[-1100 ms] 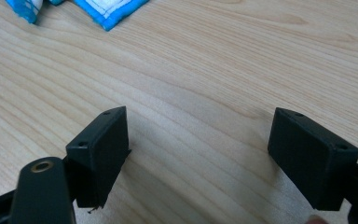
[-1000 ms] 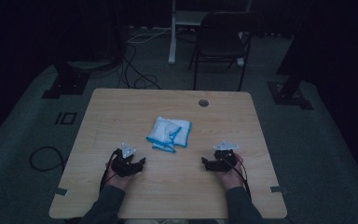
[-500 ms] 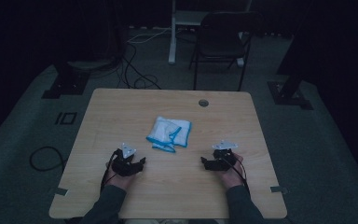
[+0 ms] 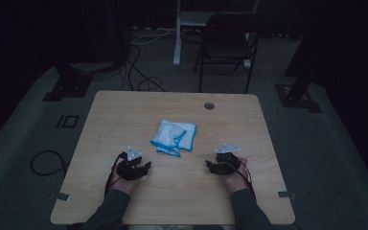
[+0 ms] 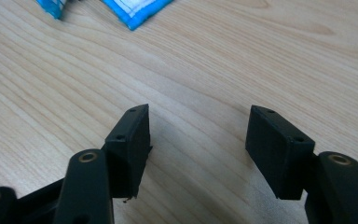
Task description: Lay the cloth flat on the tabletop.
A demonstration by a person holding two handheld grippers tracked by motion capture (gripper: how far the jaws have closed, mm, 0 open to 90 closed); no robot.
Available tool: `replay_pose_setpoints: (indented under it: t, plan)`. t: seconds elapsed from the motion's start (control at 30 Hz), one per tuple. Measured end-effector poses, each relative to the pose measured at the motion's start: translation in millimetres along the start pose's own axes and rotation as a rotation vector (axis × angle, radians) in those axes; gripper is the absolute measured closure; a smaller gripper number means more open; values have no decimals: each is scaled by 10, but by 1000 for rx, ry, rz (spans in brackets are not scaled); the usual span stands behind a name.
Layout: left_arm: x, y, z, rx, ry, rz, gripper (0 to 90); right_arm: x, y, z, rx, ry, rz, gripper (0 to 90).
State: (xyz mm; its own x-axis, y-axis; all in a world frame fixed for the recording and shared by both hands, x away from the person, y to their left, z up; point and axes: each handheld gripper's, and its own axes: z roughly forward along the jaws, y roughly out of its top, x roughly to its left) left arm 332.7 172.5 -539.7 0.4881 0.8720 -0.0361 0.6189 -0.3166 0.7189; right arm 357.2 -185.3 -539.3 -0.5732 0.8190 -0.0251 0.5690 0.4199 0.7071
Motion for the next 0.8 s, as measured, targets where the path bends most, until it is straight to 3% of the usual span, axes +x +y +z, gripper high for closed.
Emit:
replay_pose_setpoints:
  t: [0.13, 0.3, 0.57, 0.8]
  plan:
    - [-51, 52, -14, -21, -13, 22, 524, 29, 53, -66, -49, -7, -17, 407]
    - [-112, 140, -44, -46, -28, 56, 511, 29, 94, -87, -90, 17, -8, 433]
    - [-213, 248, -15, -52, -50, 87, 524, 78, 174, -57, -107, 20, -35, 500]
    - [-325, 318, 61, -61, -61, 117, 538, 111, 257, -18, -131, 43, -26, 498]
